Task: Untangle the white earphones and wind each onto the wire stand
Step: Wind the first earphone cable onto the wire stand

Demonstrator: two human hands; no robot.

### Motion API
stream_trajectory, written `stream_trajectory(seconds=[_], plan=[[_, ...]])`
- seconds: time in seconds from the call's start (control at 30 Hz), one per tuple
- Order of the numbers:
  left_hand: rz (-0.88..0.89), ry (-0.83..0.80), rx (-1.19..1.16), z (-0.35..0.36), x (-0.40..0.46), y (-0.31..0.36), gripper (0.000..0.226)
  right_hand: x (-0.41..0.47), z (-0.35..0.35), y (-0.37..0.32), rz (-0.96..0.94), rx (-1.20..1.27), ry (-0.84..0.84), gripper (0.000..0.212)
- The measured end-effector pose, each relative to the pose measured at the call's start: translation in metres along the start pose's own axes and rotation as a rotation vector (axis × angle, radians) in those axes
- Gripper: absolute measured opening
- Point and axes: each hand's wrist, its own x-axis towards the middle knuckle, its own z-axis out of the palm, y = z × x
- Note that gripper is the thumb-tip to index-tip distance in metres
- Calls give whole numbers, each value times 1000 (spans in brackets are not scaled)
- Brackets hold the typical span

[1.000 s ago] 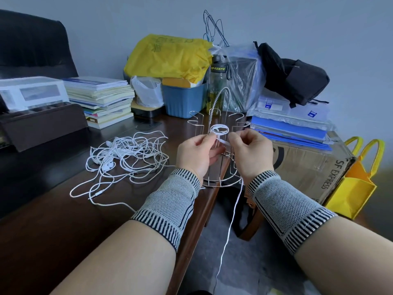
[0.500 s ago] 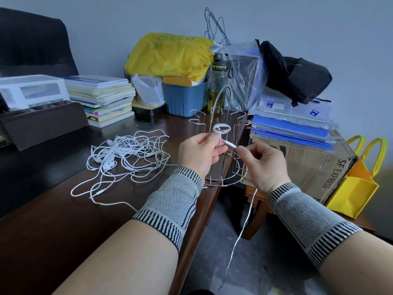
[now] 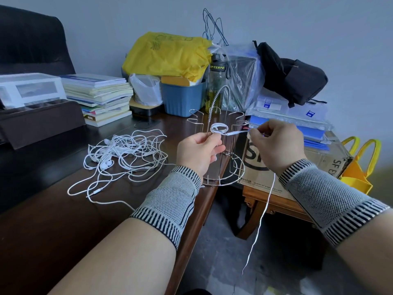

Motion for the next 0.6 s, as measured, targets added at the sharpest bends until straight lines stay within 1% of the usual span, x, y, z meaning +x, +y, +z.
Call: stream_trajectory(seconds=[0.07, 0.23, 0.33, 0.4, 0.5, 0.6], plan=[[-5, 7, -2, 1, 0, 1, 7, 6, -3, -11, -34, -46, -3, 20], [-18, -4, -8, 0, -1, 2, 8, 25, -6, -47, -64, -97, -89, 34], [-32, -14, -32, 0, -2, 3, 8, 38, -4, -68, -30, -86, -217, 28], [-44, -16, -53, 0, -4, 5, 10, 44, -2, -79, -14, -124, -317, 30], [-54, -21, -73, 0, -6, 6, 10, 48, 2, -89, -95, -300, -447, 31], [-60, -25, -77, 0, -7, 7, 10, 47, 2, -96, -147, -371, -522, 31]])
